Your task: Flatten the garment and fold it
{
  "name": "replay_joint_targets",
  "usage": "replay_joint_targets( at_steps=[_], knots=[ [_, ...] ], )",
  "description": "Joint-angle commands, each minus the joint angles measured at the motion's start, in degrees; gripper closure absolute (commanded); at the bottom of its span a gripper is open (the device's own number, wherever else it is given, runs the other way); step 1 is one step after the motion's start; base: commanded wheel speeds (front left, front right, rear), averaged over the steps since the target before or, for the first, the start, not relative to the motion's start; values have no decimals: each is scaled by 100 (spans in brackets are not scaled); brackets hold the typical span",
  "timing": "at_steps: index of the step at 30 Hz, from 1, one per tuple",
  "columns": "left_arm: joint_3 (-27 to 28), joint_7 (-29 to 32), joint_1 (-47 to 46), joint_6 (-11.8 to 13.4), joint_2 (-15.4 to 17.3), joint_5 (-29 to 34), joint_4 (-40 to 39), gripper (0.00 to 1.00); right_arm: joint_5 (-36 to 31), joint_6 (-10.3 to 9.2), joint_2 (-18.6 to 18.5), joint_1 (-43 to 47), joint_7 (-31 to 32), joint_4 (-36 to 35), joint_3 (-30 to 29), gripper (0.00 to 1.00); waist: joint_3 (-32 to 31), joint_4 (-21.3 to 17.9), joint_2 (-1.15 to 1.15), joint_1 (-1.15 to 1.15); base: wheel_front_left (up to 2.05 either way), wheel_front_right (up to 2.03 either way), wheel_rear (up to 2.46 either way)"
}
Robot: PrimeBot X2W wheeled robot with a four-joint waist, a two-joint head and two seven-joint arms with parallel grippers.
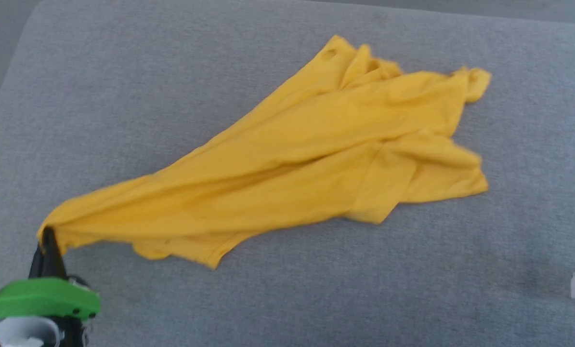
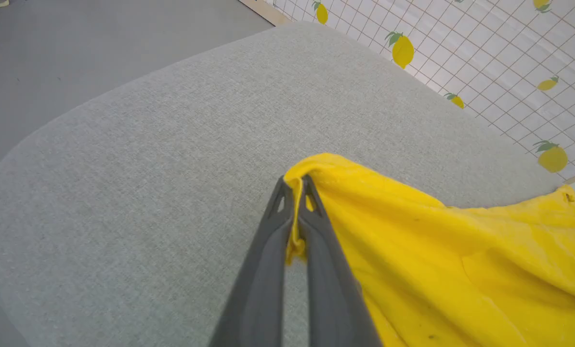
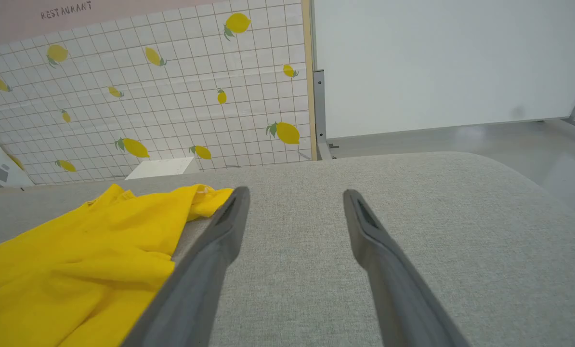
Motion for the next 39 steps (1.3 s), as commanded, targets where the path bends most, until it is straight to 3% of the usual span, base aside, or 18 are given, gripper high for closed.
replay_joint_targets(
  at_steps=[1, 7, 11, 17, 27, 34, 36, 37, 39],
  knots=[
    [52, -84, 129, 59, 26, 38, 0, 100, -66, -8, -1, 83, 56, -28, 4, 0, -27, 119, 0, 0, 0, 0, 0],
    [-210, -159, 86, -1, -181, 30, -88, 100, -291, -8, -1, 144, 593, -152, 349, 0, -2, 304, 0, 0, 0, 0, 0],
    [-500, -158, -123, -97, -261, 82, -99, 100, -778, -8, -1, 97, 1633, -482, 1001, 0, 141, 364, 0, 0, 0, 0, 0],
    [-704, -167, -316, -189, -307, 105, -113, 100, -1208, -8, -191, -70, 3002, -701, 1417, 0, 415, 417, 0, 0, 0, 0, 0],
    [-919, -229, -509, -307, -405, 70, -72, 100, -956, -8, -903, -583, 3615, -305, 1394, 0, 842, 600, 0, 0, 0, 0, 0],
    [-994, -262, -607, -336, -454, 33, -38, 100, -546, -8, -1249, -760, 4041, 121, 1915, 0, 1010, 711, 0, 0, 0, 0, 0],
    [-1008, -263, -621, -336, -462, 24, -21, 100, -286, -8, -1307, -753, 4271, 193, 2134, 61, 1014, 724, 0, 0, 0, 0, 0],
    [-1013, -265, -625, -334, -465, 20, -12, 100, -116, -8, -1310, -736, 4423, 203, 2217, 100, 1006, 727, 0, 0, 0, 0, 0],
    [-1015, -271, -622, -326, -471, 13, 4, 100, 137, -8, -1349, -701, 4688, 169, 2308, 100, 972, 722, 0, 0, 0, 0, 0]
  ],
)
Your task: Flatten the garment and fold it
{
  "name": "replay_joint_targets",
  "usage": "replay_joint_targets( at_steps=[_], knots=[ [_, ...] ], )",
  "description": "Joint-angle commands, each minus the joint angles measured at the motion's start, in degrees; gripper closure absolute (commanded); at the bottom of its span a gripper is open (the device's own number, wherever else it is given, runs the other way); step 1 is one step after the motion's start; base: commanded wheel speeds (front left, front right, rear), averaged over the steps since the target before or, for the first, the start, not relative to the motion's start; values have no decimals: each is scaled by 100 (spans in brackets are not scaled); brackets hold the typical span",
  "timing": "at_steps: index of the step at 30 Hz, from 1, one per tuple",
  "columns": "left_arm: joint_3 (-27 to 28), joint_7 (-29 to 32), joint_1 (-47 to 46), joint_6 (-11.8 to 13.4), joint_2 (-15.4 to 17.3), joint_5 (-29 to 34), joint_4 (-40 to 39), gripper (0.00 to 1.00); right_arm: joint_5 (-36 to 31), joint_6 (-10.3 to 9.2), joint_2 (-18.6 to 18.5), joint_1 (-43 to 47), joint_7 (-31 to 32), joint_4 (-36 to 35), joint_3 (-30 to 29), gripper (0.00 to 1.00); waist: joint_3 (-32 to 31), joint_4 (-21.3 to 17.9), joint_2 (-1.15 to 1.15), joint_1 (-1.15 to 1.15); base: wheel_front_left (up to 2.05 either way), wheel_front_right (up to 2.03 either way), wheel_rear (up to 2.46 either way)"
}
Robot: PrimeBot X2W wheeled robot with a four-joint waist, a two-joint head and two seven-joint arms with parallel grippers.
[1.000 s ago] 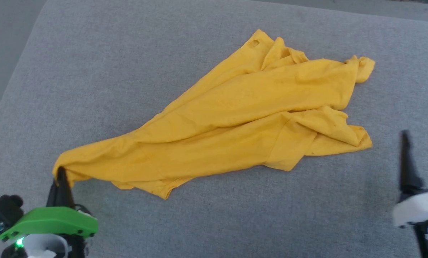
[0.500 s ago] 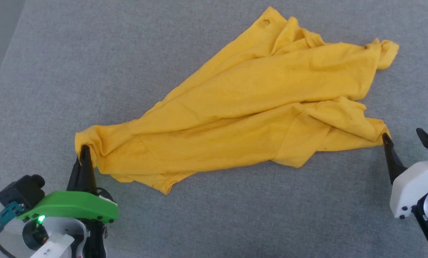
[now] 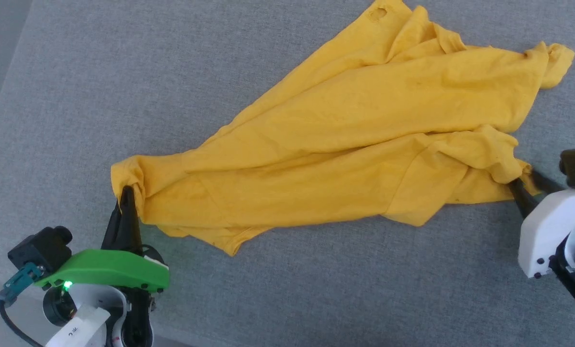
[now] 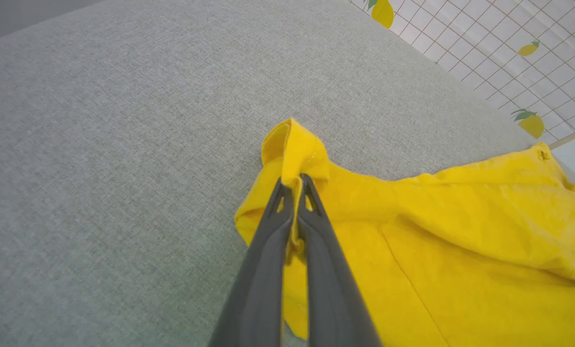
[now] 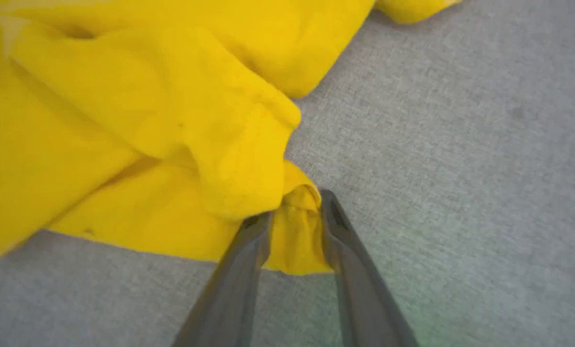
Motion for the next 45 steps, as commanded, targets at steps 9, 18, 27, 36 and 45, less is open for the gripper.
replay_joint_targets(
  at_steps=[9, 18, 27, 36, 45],
  knots=[
    [-66, -58, -109, -72, -35, -77, -42, 100, 196, 50, 397, 131, -400, -116, -272, 100, -466, -146, 0, 0, 0, 0, 0],
    [-15, 204, -837, -255, 80, -397, -386, 100, 142, 50, 1306, -623, -1503, -401, -882, 100, -1316, -542, 0, 0, 0, 0, 0],
    [159, 658, -2322, -106, 430, -426, -512, 100, 99, 50, 1446, -2139, -1532, -583, -851, 100, -1771, -907, 0, 0, 0, 0, 0],
    [71, 1299, -4035, 148, 656, -413, -293, 100, -70, 50, 1236, -3864, -1371, -36, -662, 100, -1979, -1161, 0, 0, 0, 0, 0],
    [-309, 2192, -5591, 450, 783, -319, 493, 100, -173, 50, 1212, -5174, -1014, 865, -545, 100, -2177, -1375, 0, 0, 0, 0, 0]
  ],
)
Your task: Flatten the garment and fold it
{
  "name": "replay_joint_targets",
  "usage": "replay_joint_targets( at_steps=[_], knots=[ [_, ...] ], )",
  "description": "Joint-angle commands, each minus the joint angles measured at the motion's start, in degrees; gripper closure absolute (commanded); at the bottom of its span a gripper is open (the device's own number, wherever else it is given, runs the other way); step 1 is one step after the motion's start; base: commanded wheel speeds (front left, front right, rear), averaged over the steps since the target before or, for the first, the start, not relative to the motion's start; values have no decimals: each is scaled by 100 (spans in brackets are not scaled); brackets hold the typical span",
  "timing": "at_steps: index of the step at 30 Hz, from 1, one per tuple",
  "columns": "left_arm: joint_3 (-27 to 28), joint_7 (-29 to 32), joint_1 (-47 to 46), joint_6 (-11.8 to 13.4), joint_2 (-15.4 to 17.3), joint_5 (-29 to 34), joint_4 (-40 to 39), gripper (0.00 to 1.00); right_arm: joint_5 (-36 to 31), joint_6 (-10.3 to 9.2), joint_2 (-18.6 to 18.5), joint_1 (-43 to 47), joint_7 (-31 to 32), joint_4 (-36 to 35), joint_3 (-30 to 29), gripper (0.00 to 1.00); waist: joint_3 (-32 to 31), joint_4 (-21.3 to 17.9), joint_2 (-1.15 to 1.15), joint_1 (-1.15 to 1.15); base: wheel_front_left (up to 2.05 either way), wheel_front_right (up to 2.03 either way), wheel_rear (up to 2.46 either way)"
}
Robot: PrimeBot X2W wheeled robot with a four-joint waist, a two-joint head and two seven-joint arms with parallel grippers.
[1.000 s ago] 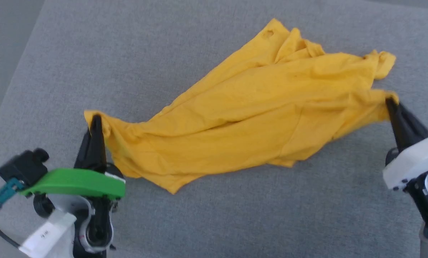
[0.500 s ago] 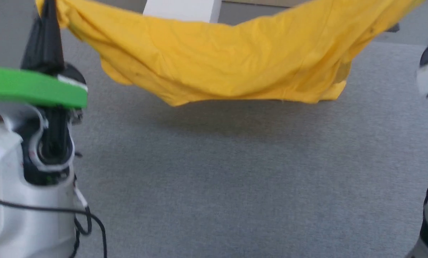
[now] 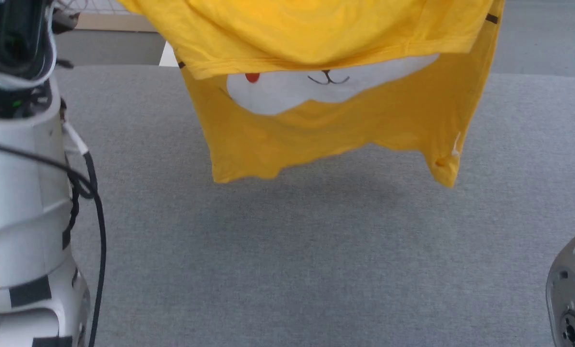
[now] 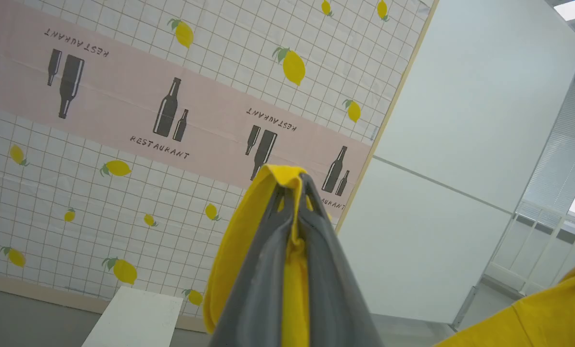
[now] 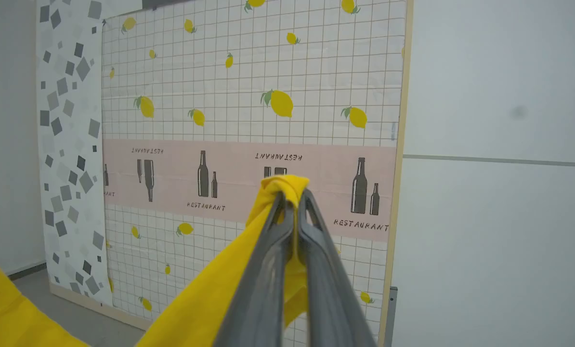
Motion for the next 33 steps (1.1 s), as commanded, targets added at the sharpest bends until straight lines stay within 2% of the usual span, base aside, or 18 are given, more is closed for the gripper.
replay_joint_targets(
  at_steps=[1, 5, 9, 16, 19, 24, 33],
  knots=[
    [-66, 137, -179, 68, 39, 58, 158, 100, -60, 35, 7, -138, 55, 151, 44, 100, -73, -90, 0, 0, 0, 0, 0],
    [-136, 407, -582, 270, 72, 138, 598, 100, -155, 35, 21, -420, 156, 608, 160, 100, -35, -188, 0, 0, 0, 0, 0],
    [-64, 367, -985, 511, 57, 249, 993, 100, -302, 35, 43, -707, 171, 1125, 224, 100, 149, -273, 0, 0, 0, 0, 0],
    [-157, -91, -2003, 708, 133, 757, 1609, 100, -864, 35, 112, -1620, -61, 1885, 249, 100, 966, -357, 0, 0, 0, 0, 0],
    [-95, -476, -2505, 799, 14, 855, 1757, 100, -1152, 35, 168, -2174, -354, 2264, 242, 100, 1429, -363, 0, 0, 0, 0, 0],
    [48, -1200, -3178, 640, -222, 782, 1991, 100, -1495, 35, 221, -3018, -998, 2846, 248, 100, 2150, -308, 0, 0, 0, 0, 0],
    [382, -2417, -3503, -19, -364, 460, 2418, 100, -2026, 35, 259, -3760, -2019, 3610, 214, 100, 3073, -122, 0, 0, 0, 0, 0]
  ],
)
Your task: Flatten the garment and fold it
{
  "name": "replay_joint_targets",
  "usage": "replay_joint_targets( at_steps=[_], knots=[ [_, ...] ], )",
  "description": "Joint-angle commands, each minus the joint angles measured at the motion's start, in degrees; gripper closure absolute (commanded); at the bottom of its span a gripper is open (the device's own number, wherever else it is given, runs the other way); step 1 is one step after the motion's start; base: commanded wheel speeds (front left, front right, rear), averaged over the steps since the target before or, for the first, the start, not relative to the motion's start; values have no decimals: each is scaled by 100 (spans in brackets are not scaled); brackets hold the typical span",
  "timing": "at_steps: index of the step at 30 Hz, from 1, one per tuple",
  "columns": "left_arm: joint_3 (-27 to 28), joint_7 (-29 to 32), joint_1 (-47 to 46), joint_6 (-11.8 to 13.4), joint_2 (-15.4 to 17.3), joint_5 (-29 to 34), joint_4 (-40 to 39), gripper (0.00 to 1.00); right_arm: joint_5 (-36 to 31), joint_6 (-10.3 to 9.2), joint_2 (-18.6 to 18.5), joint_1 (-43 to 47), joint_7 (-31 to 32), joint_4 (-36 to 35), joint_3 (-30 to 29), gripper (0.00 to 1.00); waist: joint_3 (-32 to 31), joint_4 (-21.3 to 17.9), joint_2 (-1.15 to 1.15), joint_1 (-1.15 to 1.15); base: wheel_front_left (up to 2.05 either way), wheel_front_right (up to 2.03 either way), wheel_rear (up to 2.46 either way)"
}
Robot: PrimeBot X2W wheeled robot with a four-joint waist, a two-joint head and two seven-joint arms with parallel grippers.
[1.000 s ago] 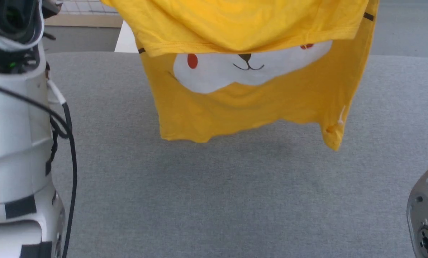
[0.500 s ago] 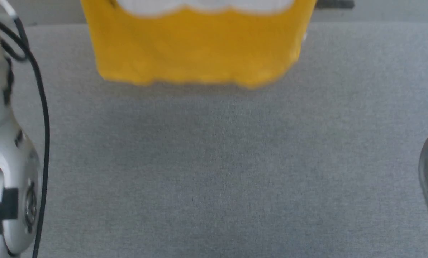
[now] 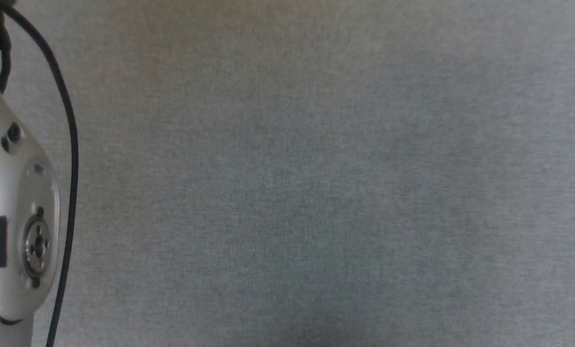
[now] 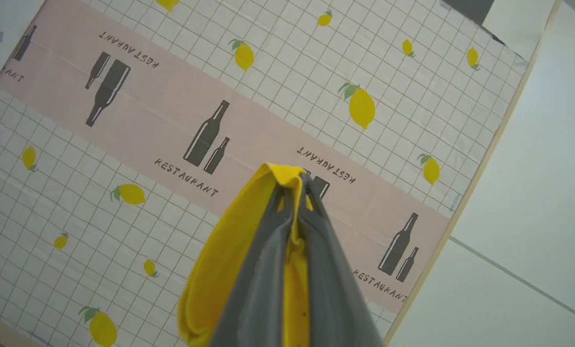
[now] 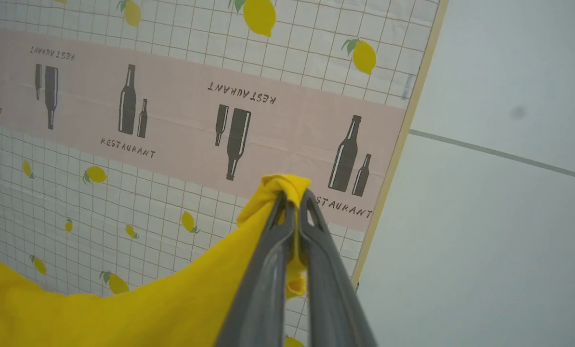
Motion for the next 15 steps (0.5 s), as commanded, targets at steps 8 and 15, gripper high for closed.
replay_joint_targets(
  at_steps=[8, 15],
  knots=[
    [172, -500, 15, -772, 120, -367, 230, 100, -94, 34, -104, 26, -497, 364, 210, 100, 1157, 202, 0, -1, 0, 0, 0],
    [197, -174, 691, -1268, 218, -783, -144, 100, 508, 34, -411, 649, -630, 70, 671, 100, 1114, 215, 0, -1, 0, 0, 0]
  ],
)
